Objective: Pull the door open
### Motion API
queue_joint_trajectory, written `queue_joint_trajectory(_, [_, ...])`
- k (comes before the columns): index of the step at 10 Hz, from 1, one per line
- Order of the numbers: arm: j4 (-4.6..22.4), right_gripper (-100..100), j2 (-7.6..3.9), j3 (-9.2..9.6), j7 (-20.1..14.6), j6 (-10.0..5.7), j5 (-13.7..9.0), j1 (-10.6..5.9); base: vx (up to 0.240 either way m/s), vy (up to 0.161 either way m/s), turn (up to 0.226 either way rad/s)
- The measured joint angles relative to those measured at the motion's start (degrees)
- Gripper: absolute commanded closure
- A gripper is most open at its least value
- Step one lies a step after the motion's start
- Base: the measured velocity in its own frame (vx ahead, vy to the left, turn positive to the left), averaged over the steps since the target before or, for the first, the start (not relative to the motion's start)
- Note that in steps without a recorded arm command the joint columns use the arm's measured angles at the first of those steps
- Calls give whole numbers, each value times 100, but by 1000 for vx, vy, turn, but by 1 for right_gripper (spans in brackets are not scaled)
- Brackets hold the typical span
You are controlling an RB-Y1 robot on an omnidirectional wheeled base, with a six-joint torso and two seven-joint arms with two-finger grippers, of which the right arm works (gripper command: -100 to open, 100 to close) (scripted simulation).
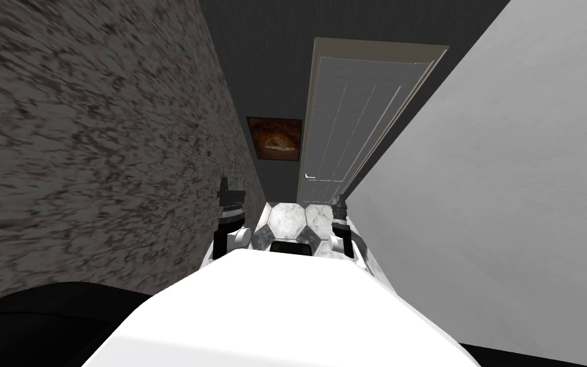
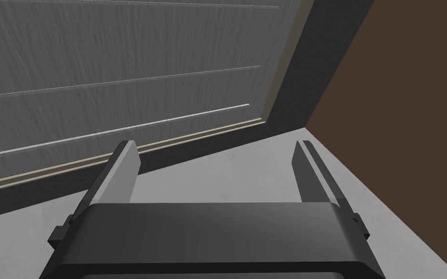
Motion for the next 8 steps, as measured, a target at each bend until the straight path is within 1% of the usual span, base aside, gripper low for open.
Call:
queue_joint_trajectory(1, [191, -100, -14, 7, -9, -16, -9, -116, 113, 15, 29])
queue_joint_trajectory(2, [391, -100, -53, 6, -31, -53, -28, -200, 103, 24, 27])
queue_joint_trajectory(3, [593, -100, -63, 22, -42, -104, -37, -276, 93, 16, 28])
queue_joint_trajectory(4, [718, -100, -94, 30, -64, -103, -54, -337, 55, 6, 8])
queue_joint_trajectory(6, [971, -100, -154, 24, -111, -154, -83, -427, 64, 6, 23])
queue_joint_trajectory(8, [1319, -100, -206, 30, -152, -230, -114, -601, 84, 11, 19])
